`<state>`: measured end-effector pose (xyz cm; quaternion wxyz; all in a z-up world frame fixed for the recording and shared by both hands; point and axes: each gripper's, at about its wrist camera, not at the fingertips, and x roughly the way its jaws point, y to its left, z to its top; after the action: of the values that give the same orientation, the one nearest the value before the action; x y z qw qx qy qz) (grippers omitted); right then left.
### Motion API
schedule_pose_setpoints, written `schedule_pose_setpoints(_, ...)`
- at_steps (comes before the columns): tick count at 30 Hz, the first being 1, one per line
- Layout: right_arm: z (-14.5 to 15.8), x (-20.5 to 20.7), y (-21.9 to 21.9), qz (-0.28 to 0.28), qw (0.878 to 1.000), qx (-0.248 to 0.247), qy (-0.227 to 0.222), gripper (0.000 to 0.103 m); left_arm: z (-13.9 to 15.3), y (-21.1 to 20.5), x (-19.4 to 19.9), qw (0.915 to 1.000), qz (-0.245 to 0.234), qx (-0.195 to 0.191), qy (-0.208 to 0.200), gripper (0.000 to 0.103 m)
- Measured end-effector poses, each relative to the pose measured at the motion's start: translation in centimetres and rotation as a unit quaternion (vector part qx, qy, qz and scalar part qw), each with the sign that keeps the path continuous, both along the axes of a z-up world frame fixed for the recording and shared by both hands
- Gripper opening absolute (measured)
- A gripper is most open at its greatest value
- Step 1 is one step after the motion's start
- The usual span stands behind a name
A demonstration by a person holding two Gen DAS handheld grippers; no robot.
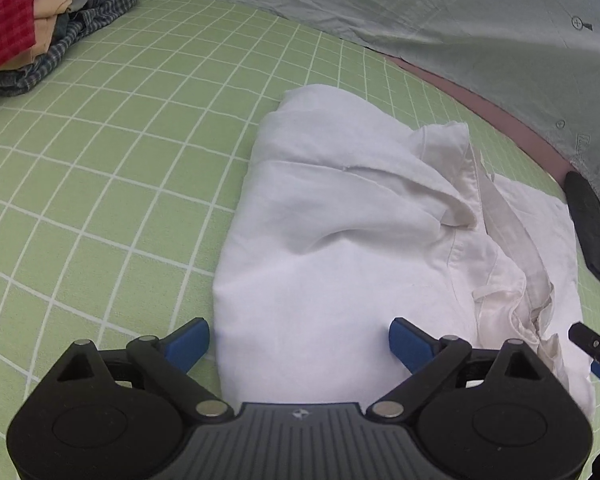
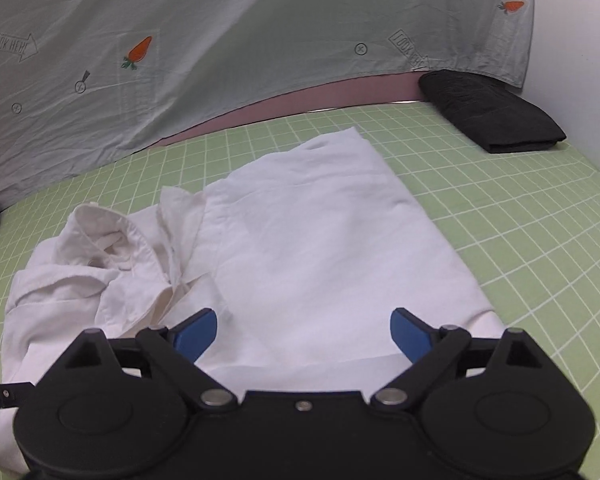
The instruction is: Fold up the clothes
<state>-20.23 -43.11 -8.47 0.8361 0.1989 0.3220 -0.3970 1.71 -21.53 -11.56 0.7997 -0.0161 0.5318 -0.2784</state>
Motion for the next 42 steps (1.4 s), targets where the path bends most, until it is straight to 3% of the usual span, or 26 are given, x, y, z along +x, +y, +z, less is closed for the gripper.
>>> schedule_pose_setpoints(4, -0.1, -1.0, -0.9, -0.01, 1.0, 0.006, 0.003, 0.094, 0.4, 0.1, 0.0, 0.9998, 0.02, -0.001, 0.001, 0.071)
schedule_pose_setpoints(9, -0.4, -1.9, -2.0, -0.01, 1.0, 0.011, 0.009, 0.094, 1.6, 1.3, 0.4, 0.998, 0.055, -0.03, 0.011, 0.025)
schedule_pose_setpoints(12, -0.4, -2.5, -3.0, -0.013, 1.0, 0.012, 0.011, 0.094, 3.7, 1.3, 0.1, 0.996, 0.065, -0.06, 0.001, 0.015)
schedule_pose_setpoints(17, -0.4, -4.3, -5.6, -0.019, 1.0, 0.02, 0.012, 0.094, 8.5, -1.7, -1.9, 0.9891, 0.048, -0.137, -0.024, 0.011)
schedule_pose_setpoints(23, 0.0, -7.5, -9.5, -0.029, 0.999, 0.028, 0.006, 0.094, 10.7, -10.3, -8.0, 0.9848, -0.032, -0.165, -0.043, 0.01)
schedule_pose_setpoints(27, 0.5, -10.3, -12.3, -0.041, 0.999, 0.03, 0.003, 0.094, 9.3, -16.2, -12.6, 0.9824, -0.089, -0.162, -0.025, 0.008)
schedule_pose_setpoints(29, 0.5, -11.9, -13.7, -0.046, 0.998, 0.033, 0.005, 0.094, 7.0, -18.8, -14.2, 0.9822, -0.098, -0.16, 0.008, 0.006)
schedule_pose_setpoints(32, 0.2, -14.1, -15.6, -0.051, 0.998, 0.042, 0.011, 0.094, 2.2, -21.8, -15.2, 0.9835, -0.072, -0.146, 0.079, 0.006)
schedule_pose_setpoints(34, -0.3, -15.5, -16.8, -0.053, 0.997, 0.05, 0.013, 0.094, -0.6, -23.0, -15.5, 0.9859, -0.054, -0.119, 0.105, 0.006)
schedule_pose_setpoints(37, -0.8, -16.7, -18.4, -0.048, 0.997, 0.06, 0.014, 0.094, -1.6, -24.3, -16.1, 0.9889, -0.042, -0.099, 0.103, 0.007)
schedule_pose_setpoints(40, -1.0, -17.1, -19.8, -0.035, 0.997, 0.069, 0.011, 0.094, -1.6, -25.3, -16.7, 0.9911, -0.033, -0.089, 0.094, 0.018)
schedule_pose_setpoints(42, -0.8, -16.8, -20.5, -0.025, 0.997, 0.075, 0.001, 0.094, -1.1, -25.4, -16.4, 0.9886, -0.026, -0.099, 0.11, 0.035)
